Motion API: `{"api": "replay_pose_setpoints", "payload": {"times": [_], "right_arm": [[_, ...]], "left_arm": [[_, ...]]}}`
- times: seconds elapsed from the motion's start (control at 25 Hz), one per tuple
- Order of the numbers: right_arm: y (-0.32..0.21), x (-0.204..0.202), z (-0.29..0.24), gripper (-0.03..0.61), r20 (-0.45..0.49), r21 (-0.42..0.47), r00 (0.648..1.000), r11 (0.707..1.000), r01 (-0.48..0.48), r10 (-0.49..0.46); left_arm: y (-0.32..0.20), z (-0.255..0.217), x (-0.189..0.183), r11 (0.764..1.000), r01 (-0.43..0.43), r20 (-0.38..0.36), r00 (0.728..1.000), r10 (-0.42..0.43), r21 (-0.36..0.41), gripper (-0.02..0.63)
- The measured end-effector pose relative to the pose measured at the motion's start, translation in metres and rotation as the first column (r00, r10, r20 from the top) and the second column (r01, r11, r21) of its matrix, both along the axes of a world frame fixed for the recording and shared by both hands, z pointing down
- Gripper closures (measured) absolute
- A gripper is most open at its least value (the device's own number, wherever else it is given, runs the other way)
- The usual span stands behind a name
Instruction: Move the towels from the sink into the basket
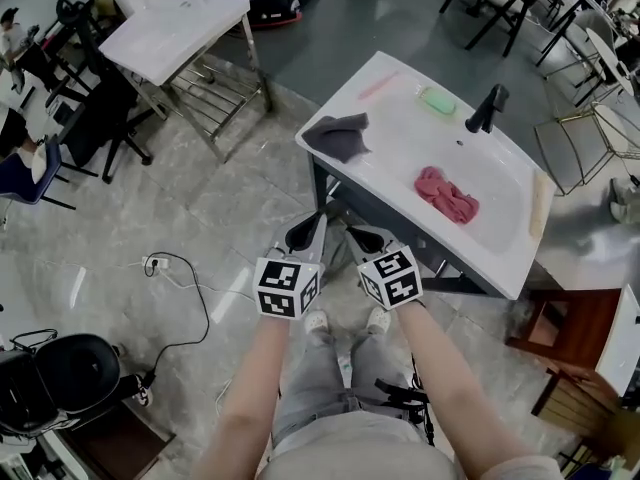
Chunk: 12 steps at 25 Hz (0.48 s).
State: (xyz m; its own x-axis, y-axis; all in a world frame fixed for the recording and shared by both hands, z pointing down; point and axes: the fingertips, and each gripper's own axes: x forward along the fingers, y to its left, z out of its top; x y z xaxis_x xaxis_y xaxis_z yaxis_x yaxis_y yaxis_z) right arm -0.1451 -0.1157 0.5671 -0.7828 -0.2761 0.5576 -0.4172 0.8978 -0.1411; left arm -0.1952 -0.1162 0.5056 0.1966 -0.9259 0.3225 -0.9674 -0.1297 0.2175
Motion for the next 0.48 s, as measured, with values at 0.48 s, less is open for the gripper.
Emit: {"api": "replay_pose_setpoints", "payload": {"times": [0.48], "right_arm": [[-0.006, 0.029, -0.085, 0.561, 0.102, 0.120, 0.994, 0.992, -0.040, 0.028]], "left_arm": [[-0.004, -0.068, 0.024, 0.993, -0.032, 0.045, 0.999, 0.027, 0.111, 0.609]]}}
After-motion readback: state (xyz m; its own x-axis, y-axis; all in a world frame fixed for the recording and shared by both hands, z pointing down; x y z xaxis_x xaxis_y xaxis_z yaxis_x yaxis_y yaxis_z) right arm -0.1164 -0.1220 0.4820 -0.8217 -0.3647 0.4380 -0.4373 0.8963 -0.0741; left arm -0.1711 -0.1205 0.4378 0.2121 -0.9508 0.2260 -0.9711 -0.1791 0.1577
